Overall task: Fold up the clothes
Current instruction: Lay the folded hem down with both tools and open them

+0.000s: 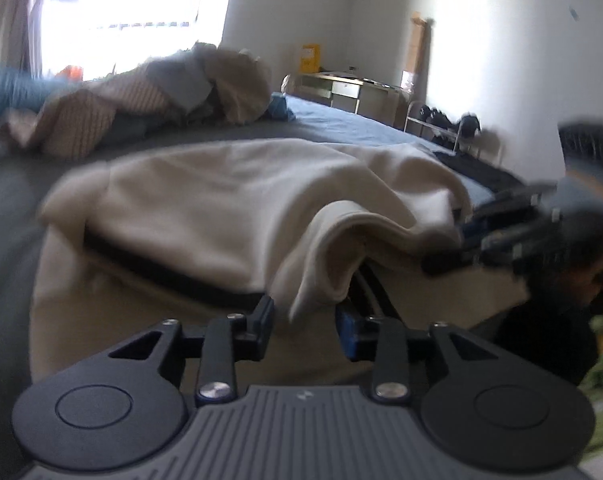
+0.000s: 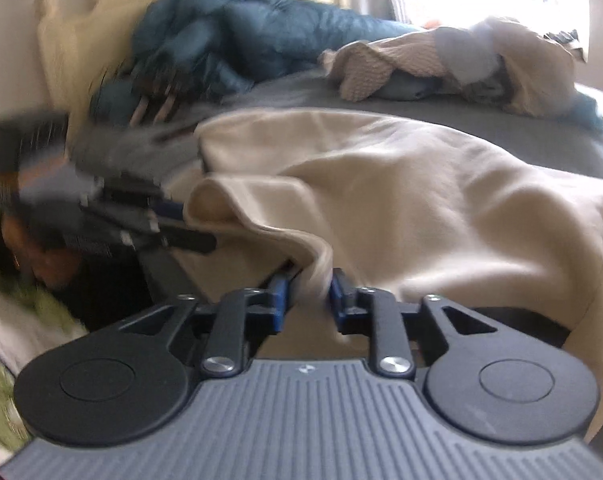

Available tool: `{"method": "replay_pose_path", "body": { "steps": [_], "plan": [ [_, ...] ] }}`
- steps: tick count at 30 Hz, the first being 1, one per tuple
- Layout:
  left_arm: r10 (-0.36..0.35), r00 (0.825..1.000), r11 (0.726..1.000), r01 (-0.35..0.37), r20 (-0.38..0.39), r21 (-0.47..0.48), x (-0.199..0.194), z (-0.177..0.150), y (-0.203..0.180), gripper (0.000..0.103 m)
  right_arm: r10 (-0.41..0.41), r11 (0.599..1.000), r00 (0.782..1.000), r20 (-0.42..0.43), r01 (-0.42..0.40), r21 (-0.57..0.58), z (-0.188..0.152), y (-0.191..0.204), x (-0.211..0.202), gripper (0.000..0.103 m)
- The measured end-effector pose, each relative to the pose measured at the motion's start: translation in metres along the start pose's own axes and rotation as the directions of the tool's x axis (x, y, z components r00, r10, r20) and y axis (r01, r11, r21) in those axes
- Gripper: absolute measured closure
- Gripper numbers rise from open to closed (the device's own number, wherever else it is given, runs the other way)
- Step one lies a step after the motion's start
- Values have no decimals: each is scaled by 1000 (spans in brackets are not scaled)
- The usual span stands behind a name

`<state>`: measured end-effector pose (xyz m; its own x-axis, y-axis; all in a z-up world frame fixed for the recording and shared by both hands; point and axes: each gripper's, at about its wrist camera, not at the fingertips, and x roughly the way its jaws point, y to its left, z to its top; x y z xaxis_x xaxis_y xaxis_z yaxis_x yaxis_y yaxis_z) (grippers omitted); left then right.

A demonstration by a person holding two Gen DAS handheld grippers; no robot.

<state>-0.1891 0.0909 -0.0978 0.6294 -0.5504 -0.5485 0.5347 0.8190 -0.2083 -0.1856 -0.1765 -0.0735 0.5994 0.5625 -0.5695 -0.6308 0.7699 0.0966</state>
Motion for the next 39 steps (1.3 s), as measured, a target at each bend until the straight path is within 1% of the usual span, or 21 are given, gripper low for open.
{"method": "replay_pose_path", "body": {
  "steps": [3,6,7,8,10,12,15,16,18,21,23,25,27,28,30,31,32,34,37,38,39],
  "plan": [
    [-25,999,991,22,-20,-130,-6,-3,14,64,2,999,1000,-25,-3,-48,-10,8,-3,73],
    [-69,998,963,65,-5,-261,-14,-2,29,57,60,996,998,-28,-58,70,-17,-4,-13,71],
    [-85,996,950,84,8,-302,-15,1,34,51,96,985,995,-18,-92,145,-19,-12,-18,70],
    [-100,995,936,102,23,-337,-16,3,37,47,122,966,992,7,-120,227,-22,-21,-24,70],
    [-127,990,906,139,58,-399,-16,7,44,44,168,907,984,63,-179,382,-29,-39,-36,65],
    [-155,984,863,177,86,-473,-12,10,53,42,187,789,969,159,-245,563,-40,-61,-46,62],
    [-189,977,778,208,95,-593,2,10,67,42,214,532,937,275,-348,772,-63,-91,-44,61],
    [-185,979,760,198,87,-618,8,9,70,43,215,440,928,305,-371,818,-71,-99,-41,61],
    [-182,981,731,184,72,-657,16,7,75,43,213,306,923,320,-374,876,-87,-105,-31,60],
    [-203,977,688,185,58,-702,28,4,80,45,232,148,915,330,-369,918,-107,-108,-13,60],
    [-230,972,665,196,53,-720,35,1,81,45,253,90,905,341,-373,923,-112,-105,-1,60],
    [-242,969,657,198,46,-728,40,-1,80,45,269,74,899,347,-378,923,-111,-100,7,60],
    [-253,967,647,199,39,-736,46,-3,80,46,284,72,892,352,-386,920,-107,-95,14,60],
    [-253,967,642,198,38,-741,48,-4,81,48,287,84,891,352,-389,917,-105,-93,16,60],
    [-240,970,636,185,36,-749,51,-5,80,55,287,121,893,347,-393,911,-99,-89,17,67],
    [-231,973,634,174,31,-753,53,-5,80,61,287,139,894,345,-395,908,-96,-87,18,74],
    [-222,975,633,165,27,-757,54,-6,80,69,283,162,899,335,-389,907,-93,-86,16,77],
    [-208,978,630,153,25,-761,53,-7,80,77,275,208,909,313,-374,904,-87,-85,13,90],
    [-201,978,625,166,48,-762,52,-6,78,85,261,257,921,291,-356,898,-81,-86,8,96],
    [-202,978,622,174,58,-764,51,-5,79,87,261,279,922,286,-356,892,-79,-85,6,96],
    [-204,976,616,184,70,-766,49,-3,80,88,253,317,928,274,-347,883,-74,-83,1,96]
  ]
}}
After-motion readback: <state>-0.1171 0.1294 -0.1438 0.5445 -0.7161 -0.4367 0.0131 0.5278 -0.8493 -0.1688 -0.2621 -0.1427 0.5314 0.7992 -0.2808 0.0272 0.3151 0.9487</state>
